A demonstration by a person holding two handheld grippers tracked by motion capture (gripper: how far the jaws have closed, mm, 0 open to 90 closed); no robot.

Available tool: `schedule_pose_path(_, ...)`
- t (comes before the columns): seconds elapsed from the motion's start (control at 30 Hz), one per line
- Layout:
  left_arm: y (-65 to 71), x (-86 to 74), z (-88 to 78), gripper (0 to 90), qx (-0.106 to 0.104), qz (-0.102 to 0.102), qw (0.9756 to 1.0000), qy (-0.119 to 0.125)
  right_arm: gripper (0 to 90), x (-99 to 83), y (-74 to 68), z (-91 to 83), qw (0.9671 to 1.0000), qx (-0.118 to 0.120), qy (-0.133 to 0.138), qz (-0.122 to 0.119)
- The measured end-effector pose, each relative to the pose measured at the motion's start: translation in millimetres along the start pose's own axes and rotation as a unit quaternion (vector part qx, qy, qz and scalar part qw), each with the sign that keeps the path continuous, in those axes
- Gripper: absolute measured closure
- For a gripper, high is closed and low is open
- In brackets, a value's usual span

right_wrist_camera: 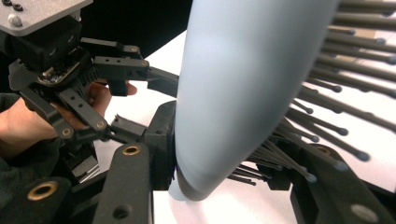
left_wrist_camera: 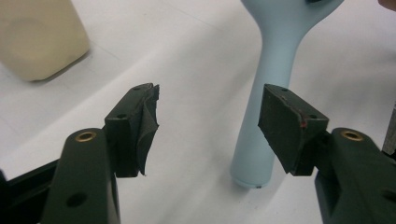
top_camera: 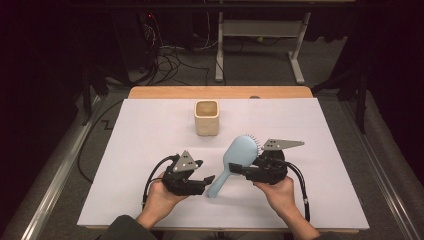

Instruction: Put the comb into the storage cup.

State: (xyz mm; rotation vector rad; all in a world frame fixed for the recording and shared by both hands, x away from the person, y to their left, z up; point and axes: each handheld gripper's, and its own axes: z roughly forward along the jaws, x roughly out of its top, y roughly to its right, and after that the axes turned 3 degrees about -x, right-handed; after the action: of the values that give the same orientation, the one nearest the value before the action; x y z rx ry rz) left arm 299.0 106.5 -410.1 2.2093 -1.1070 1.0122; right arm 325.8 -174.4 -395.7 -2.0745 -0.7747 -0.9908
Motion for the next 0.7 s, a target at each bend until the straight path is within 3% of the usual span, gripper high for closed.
schedule_pose_path(0.7, -27.7, -28.3, -41.0, 34.7, 0.047, -0.036, 0.9978, 0.029, 56.0, 2.9, 3.4, -4.3, 0.9998, -0.017, -0.011, -0.002)
